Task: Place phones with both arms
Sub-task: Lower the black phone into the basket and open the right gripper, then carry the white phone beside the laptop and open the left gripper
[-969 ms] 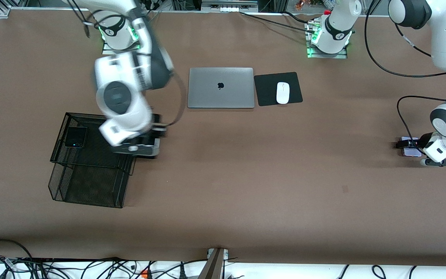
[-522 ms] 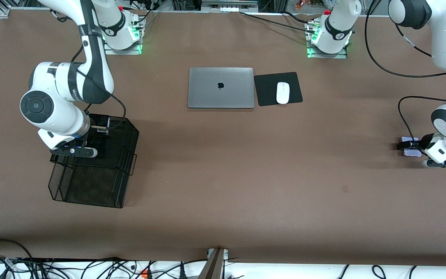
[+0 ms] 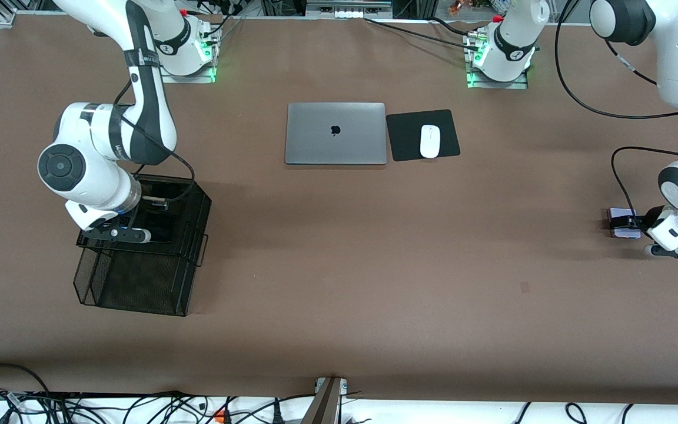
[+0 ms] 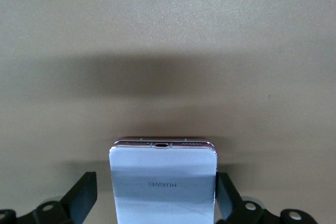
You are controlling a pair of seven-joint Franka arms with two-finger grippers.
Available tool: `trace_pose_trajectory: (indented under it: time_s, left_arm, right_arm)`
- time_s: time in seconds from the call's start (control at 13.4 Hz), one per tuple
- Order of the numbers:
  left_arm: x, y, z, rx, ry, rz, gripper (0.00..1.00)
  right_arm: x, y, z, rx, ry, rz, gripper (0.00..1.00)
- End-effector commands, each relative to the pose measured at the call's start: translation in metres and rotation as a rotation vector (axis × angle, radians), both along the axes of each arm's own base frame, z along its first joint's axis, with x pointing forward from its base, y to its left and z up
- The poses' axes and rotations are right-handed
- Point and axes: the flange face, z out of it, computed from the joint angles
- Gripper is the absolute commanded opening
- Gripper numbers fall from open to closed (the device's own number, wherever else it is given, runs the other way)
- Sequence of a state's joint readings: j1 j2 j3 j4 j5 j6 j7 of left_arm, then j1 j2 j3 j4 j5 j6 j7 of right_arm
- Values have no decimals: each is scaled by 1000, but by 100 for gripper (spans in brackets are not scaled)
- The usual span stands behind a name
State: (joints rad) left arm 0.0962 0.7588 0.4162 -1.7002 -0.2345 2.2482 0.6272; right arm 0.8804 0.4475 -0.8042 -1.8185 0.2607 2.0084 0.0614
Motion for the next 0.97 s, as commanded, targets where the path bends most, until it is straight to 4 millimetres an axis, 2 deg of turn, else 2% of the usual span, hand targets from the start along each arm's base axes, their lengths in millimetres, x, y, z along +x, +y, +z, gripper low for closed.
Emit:
trace_pose_trajectory:
  time_s: [0.0, 0.07, 0.15, 0.3, 0.37, 0.45, 0.6, 0.67, 0.75, 0.82, 0.89]
  left_arm:
    - [-1, 4, -12, 2, 19, -4, 100]
    - [-1, 4, -11, -2, 22, -8, 80]
    - [0, 2, -9, -3, 22, -10, 55]
    - [2, -4, -3, -26, 55, -16, 33]
    - [9, -10, 6, -48, 74, -21, 33]
    - [20, -20, 27, -80, 89, -21, 33]
    - [51, -63, 65, -133, 142, -88, 33]
    - [68, -93, 84, -135, 166, -142, 37]
    - [84, -132, 95, -133, 167, -203, 43]
    - [93, -167, 100, -131, 170, -252, 42]
    - [100, -212, 101, -127, 174, -288, 42]
  right_arm:
    - [9, 5, 37, 39, 8, 17, 100]
    - [12, 2, 53, 38, 18, 16, 100]
    - [15, 3, 69, 38, 28, 16, 100]
    - [19, -1, 90, 42, 40, 8, 100]
    - [20, -4, 95, 41, 41, 5, 100]
    - [21, -5, 103, 40, 33, 2, 100]
    - [22, -11, 114, 31, 26, -4, 100]
    - [23, -12, 115, 29, 24, -5, 100]
    - [23, -15, 115, 29, 25, -4, 100]
    - [23, -17, 115, 31, 25, -2, 100]
    - [23, -20, 115, 31, 27, -5, 100]
